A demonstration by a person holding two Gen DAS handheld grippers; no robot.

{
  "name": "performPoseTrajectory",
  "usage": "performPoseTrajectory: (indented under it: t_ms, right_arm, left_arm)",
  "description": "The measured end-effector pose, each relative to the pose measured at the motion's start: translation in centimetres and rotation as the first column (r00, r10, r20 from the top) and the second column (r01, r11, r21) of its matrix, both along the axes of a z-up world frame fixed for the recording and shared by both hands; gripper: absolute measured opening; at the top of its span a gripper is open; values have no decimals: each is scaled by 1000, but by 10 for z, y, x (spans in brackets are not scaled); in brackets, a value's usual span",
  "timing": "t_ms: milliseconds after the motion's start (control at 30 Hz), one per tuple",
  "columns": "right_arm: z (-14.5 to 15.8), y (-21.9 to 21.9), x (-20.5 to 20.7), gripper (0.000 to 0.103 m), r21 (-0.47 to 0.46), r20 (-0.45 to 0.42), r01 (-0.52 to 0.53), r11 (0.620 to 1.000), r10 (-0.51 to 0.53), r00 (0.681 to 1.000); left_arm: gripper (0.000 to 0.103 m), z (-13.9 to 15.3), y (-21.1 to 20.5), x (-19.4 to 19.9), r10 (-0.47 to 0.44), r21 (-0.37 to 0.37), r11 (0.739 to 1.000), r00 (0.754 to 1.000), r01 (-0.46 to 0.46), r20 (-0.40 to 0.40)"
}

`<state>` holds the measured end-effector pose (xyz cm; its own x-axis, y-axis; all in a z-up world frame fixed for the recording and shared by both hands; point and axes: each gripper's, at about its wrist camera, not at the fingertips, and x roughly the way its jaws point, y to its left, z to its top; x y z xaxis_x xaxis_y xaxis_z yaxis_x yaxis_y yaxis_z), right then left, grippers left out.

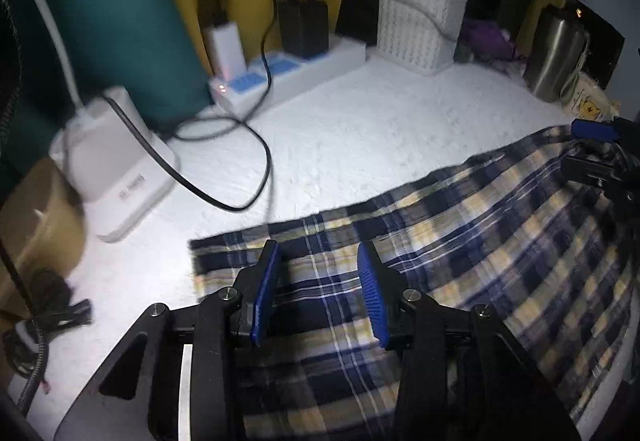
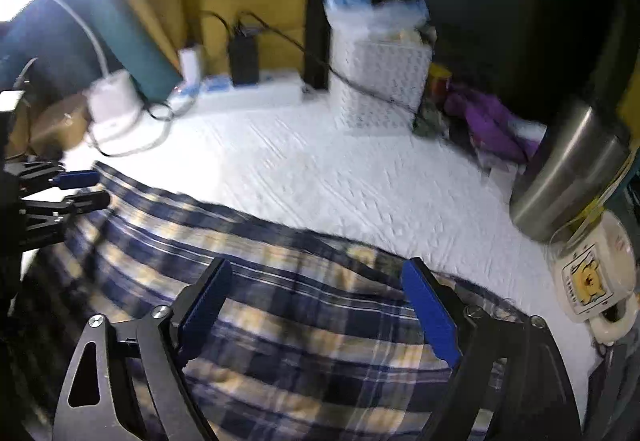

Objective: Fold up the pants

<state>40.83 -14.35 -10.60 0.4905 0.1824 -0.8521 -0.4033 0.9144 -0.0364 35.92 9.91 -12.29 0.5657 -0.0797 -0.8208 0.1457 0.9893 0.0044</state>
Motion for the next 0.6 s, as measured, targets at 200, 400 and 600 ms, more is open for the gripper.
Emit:
performPoseTrajectory:
  t_ms: [200, 400, 600]
  right_arm:
    - [-25, -17, 13, 72, 8, -64, 69, 998, -68, 996]
    - [-14, -31, 0, 72, -33, -30, 118, 992, -119, 992]
    - [8, -33, -34, 74, -6, -6, 90, 996, -90, 996]
  left_arm:
    - [41, -10, 10, 7, 65, 46, 997, 997, -66, 33]
    - [41, 0, 15, 2, 125, 75, 989, 991, -128, 43]
    - [41, 34, -14, -34, 26, -75, 997, 996, -20, 86]
